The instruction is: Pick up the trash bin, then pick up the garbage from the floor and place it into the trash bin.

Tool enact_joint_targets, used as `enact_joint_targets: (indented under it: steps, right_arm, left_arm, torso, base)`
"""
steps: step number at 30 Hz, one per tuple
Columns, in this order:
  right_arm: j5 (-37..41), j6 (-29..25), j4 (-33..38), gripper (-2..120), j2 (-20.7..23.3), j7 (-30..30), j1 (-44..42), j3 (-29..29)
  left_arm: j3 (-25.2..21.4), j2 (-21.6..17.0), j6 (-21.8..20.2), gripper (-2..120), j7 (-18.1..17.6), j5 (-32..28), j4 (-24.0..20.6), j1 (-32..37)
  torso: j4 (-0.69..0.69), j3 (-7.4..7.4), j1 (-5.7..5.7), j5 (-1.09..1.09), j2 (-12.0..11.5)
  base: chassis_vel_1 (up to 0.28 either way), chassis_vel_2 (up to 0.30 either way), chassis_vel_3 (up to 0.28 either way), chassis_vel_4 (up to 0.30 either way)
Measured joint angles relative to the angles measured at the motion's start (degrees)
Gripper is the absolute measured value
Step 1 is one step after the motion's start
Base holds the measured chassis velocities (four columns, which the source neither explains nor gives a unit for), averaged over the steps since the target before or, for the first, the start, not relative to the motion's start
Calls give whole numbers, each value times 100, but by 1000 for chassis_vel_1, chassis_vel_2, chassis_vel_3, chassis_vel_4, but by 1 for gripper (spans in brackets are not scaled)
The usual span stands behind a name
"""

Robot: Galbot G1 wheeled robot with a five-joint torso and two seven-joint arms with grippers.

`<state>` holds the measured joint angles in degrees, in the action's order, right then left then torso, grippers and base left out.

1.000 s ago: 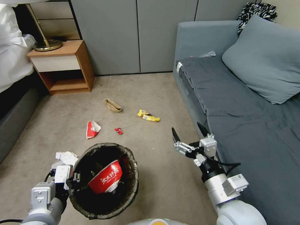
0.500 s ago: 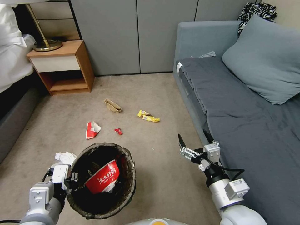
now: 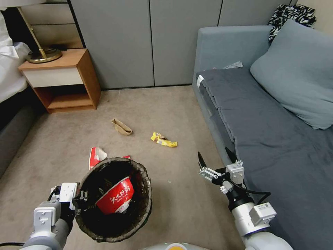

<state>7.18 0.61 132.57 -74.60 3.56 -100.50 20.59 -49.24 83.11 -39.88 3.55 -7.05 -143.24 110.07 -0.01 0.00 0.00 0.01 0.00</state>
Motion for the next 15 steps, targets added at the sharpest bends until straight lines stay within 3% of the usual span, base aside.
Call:
enact_joint_targets:
  steps: [15]
  right_arm:
    - [3,-33,-81,100,13,-14,9,-86]
  left_arm:
    - [11,-13,-7,0,-10,-7,0,19]
  torso:
    - [1,0,0,-1,0]
  base:
    - [-196,195,199,-195]
